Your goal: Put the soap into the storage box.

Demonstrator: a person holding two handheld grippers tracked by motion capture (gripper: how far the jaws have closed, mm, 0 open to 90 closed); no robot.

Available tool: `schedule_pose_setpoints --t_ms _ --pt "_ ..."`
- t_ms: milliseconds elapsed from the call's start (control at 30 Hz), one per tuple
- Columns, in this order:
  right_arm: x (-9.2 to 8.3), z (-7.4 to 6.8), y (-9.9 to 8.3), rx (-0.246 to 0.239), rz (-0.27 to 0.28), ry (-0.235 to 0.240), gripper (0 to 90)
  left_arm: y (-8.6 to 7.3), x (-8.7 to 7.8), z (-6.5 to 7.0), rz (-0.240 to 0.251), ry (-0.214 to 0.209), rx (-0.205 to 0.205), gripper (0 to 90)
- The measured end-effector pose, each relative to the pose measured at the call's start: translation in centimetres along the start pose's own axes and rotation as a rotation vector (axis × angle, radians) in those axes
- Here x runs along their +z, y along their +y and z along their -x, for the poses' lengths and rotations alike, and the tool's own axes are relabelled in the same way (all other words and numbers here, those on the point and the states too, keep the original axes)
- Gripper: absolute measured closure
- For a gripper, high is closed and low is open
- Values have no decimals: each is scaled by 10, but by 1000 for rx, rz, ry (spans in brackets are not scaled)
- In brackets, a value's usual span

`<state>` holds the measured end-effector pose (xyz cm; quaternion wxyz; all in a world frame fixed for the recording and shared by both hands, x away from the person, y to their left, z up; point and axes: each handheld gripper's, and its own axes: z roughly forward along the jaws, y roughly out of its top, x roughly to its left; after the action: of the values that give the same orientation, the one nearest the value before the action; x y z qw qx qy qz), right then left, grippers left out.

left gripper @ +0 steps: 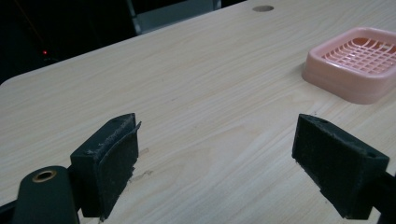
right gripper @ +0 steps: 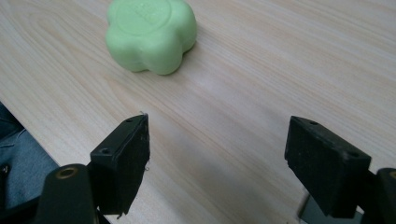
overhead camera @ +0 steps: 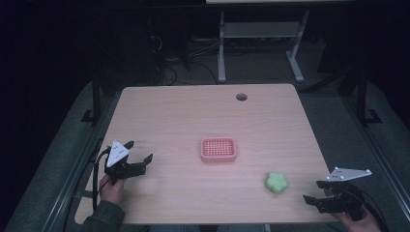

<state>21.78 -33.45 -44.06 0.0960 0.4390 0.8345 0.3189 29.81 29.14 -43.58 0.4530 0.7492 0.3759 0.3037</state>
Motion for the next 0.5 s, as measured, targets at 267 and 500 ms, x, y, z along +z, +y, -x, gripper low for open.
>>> schedule_pose_setpoints --t_ms 267,500 --pt "-2 -2 4 0 -11 -4 211 1 -2 1 8 2 14 141" --pt "-6 -9 18 -34 -18 -18 196 1 0 1 5 1 29 141"
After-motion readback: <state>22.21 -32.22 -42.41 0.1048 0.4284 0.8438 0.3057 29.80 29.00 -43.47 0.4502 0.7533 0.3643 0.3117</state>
